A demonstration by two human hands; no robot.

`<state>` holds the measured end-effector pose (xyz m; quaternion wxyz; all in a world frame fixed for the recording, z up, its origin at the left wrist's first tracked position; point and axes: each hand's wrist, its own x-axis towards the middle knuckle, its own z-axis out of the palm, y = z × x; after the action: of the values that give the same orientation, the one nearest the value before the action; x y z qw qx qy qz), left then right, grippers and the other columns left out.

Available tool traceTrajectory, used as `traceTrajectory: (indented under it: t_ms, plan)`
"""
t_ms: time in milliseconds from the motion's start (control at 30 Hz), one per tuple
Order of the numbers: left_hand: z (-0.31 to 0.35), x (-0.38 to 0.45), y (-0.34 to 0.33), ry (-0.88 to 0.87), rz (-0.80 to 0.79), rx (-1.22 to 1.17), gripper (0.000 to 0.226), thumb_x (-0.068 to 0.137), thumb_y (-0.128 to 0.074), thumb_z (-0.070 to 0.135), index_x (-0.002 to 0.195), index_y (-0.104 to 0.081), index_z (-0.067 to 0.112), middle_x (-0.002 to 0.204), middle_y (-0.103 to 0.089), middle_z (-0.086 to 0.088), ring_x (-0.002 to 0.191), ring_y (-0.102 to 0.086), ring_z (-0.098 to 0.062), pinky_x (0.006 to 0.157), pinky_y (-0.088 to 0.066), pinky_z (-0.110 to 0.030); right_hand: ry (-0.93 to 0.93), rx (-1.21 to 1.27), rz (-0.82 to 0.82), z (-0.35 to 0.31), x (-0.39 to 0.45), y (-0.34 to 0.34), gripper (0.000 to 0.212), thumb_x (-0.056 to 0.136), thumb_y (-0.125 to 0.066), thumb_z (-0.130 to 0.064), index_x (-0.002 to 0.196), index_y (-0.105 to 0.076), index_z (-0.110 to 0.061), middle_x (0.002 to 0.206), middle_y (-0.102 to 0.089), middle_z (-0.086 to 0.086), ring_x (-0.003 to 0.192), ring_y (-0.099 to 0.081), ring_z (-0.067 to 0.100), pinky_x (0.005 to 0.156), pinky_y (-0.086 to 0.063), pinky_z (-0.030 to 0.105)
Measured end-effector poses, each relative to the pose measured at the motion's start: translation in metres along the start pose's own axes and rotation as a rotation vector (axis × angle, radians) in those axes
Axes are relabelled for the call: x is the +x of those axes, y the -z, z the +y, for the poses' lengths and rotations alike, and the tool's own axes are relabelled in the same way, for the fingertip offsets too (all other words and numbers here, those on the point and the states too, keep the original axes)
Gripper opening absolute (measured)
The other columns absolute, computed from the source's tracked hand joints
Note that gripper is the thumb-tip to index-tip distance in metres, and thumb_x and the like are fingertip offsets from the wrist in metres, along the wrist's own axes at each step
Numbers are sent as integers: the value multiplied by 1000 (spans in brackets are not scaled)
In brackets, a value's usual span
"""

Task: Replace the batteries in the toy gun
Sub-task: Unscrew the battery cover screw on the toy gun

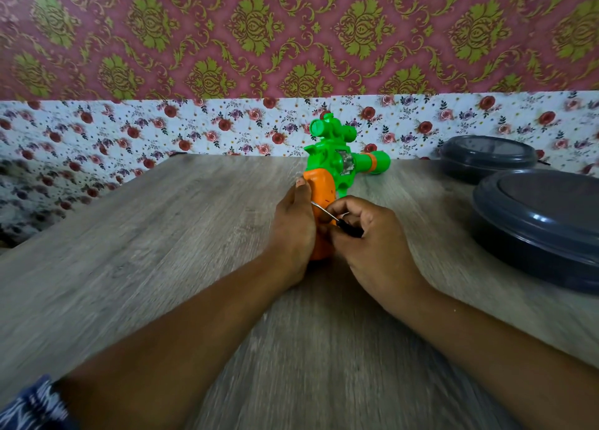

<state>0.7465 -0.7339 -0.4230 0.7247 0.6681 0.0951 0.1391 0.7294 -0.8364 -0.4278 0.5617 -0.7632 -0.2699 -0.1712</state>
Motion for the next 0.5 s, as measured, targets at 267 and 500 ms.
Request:
traceTrajectory:
  t_ms: [267, 500]
  plan:
    - [5, -6, -3, -12, 0, 15, 46, 99, -28, 43, 126, -55, 17, 112, -66, -10, 102, -64, -24, 97, -48, -44, -228, 247, -12, -7, -2, 5, 21, 82, -64, -3, 69, -61, -21, 65, -62, -6, 56, -52, -4, 55, -41, 9]
    - [10, -14, -5, -22, -1, 41, 46, 100, -27, 44, 132, -50, 21, 121, -60, -6, 109, -58, -23, 100, -44, -42, -247, 247, 15, -13, -2, 12, 14, 82, -64, -3, 73, -64, -13, 47, -56, -13, 40, -46, -5, 42, -33, 5]
